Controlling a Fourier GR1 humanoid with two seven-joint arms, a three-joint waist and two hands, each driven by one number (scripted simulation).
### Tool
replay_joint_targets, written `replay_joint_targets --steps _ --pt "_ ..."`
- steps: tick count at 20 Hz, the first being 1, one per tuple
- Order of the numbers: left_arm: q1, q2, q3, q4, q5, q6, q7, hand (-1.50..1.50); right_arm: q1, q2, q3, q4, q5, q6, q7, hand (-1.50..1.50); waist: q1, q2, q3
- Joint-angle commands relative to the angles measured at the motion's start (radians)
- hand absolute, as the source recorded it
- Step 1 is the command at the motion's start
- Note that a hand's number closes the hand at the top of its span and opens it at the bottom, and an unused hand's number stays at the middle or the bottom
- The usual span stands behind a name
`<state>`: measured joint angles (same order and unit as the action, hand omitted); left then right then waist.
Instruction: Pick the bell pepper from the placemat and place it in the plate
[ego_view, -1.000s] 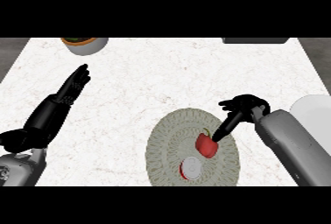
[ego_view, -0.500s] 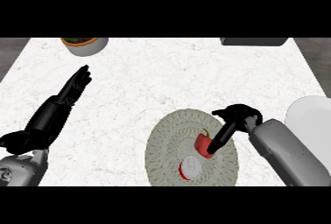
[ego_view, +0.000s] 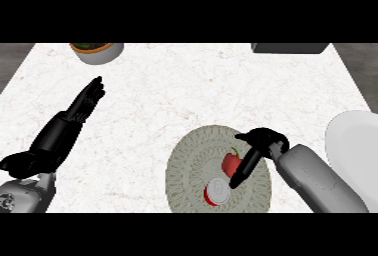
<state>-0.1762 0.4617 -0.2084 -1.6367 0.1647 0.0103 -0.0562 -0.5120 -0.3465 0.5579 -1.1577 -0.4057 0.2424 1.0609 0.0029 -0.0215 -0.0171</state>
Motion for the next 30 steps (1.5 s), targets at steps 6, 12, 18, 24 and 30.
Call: replay_joint_targets --steps 6,12,18,24,30 --pt "-0.006 0.01 0.039 -0.023 0.013 -0.045 0.026 0.0 0.069 0.03 0.084 -0.018 0.097 0.024 -0.037 1.5 0.004 0.02 0.017" --pt "0.001 -0.028 0.032 -0.005 -0.021 -0.039 0.016 0.0 -0.026 0.017 0.028 0.015 0.144 0.0 0.031 1.5 0.007 0.021 0.017" --pt "0.011 -0.022 0.039 0.024 -0.021 -0.021 0.022 0.0 0.014 -0.117 0.403 -0.298 0.735 -0.215 -0.134 1.5 -0.055 -0.042 0.011" --pt "0.053 -0.014 0.066 0.018 -0.019 -0.007 0.015 0.0 0.081 -0.199 0.531 -0.561 1.079 -0.397 -0.011 1.5 -0.094 -0.033 0.014" --pt "0.078 0.005 0.085 -0.031 -0.012 -0.014 0.018 0.0 0.243 -0.33 0.573 -0.888 1.354 -0.451 0.149 1.5 -0.095 -0.02 0.015"
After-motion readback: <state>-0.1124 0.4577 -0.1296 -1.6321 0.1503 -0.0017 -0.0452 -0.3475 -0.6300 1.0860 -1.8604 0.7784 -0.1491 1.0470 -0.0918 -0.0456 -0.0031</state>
